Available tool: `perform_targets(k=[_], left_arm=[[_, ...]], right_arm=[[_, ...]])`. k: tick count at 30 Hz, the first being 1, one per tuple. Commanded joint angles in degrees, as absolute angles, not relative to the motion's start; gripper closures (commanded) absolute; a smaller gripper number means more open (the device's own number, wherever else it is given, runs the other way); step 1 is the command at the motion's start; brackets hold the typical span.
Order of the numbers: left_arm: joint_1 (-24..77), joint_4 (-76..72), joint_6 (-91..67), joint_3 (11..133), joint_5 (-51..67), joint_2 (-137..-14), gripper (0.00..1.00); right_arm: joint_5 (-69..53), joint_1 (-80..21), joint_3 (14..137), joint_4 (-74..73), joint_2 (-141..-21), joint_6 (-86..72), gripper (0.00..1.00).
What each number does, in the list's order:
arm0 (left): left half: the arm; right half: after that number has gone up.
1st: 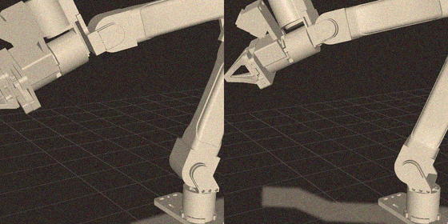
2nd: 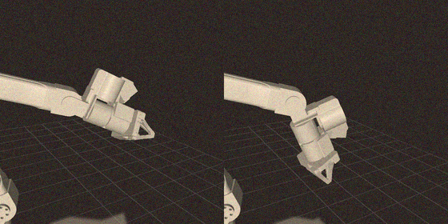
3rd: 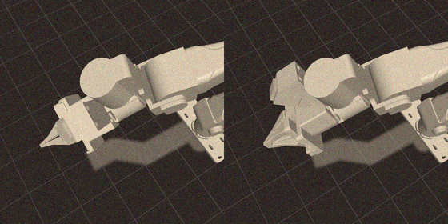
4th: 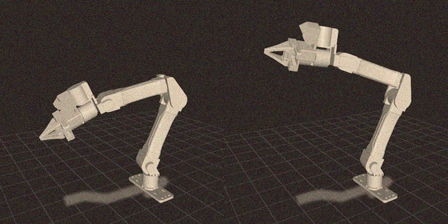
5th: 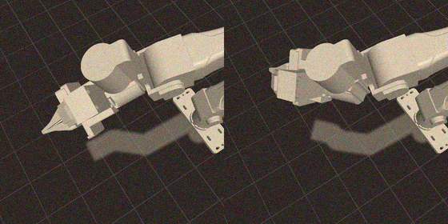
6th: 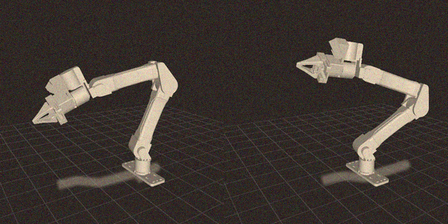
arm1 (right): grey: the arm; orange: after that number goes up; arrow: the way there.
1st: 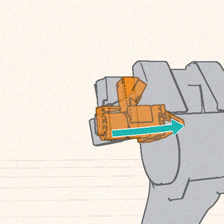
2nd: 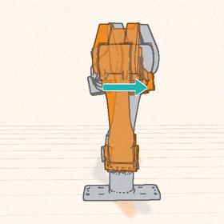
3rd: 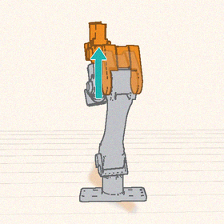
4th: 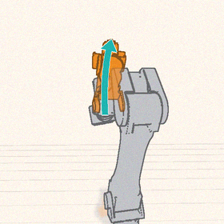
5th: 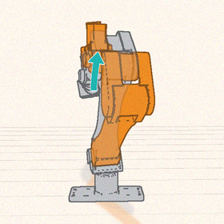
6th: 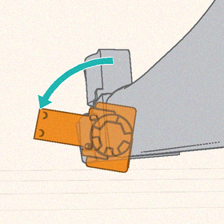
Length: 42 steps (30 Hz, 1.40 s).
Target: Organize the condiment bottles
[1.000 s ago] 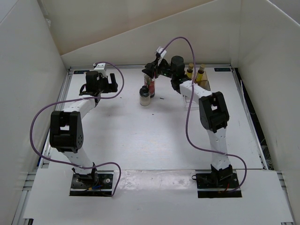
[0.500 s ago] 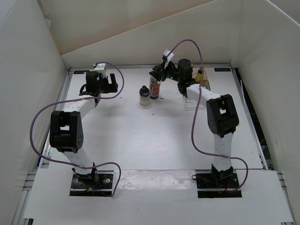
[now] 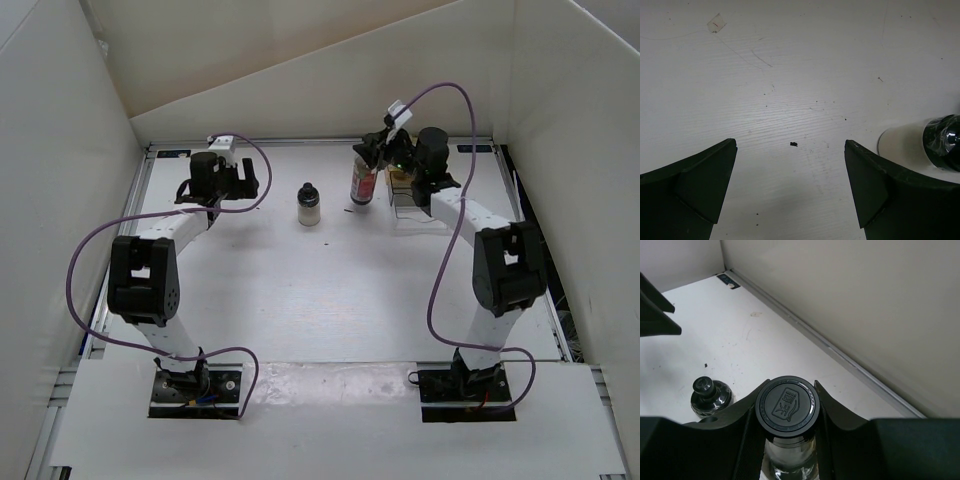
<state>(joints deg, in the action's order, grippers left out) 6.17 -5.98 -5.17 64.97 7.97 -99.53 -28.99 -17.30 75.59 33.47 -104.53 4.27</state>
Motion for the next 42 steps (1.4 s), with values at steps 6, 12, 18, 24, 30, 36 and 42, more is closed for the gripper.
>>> perform_targets(k=[6,12,18,24,30,36,42], left_arm=[[8.17,-4.92,-4.04,67.76,7.12,-99.05,0.00],[9.31,-4.13,-3.52,69.08,6.94,-100.02,0.00],[9.93,-3.60,-3.34,70.49,6.42,-101.07,0.00],[10.81,-3.25,-3.25,71.72,6.41,-102.39,0.00],[11.07,-3.16,-3.08,72.25,6.06,-103.01,0.00],[11.16,-2.90,-2.99,72.68,6.15,-103.45,0.00],[11.51,-2.81,-2.81,73.21,5.98,-103.97,0.00]], right_arm=[[-25.58,-13.54,72.86,45.44,-92.74,6.24,1.00],[-24.61,-9.94,70.23,46.05,-90.01,6.59,1.00],[-23.82,-6.33,67.77,47.72,-88.24,5.37,1.00],[-22.94,-4.40,65.66,49.30,-87.27,5.19,1.00],[-21.89,-2.64,62.76,51.59,-86.22,4.22,1.00],[-21.01,-1.41,59.94,53.17,-85.25,3.34,1.00],[-21.00,-0.97,61.34,53.53,-86.39,2.99,1.00]])
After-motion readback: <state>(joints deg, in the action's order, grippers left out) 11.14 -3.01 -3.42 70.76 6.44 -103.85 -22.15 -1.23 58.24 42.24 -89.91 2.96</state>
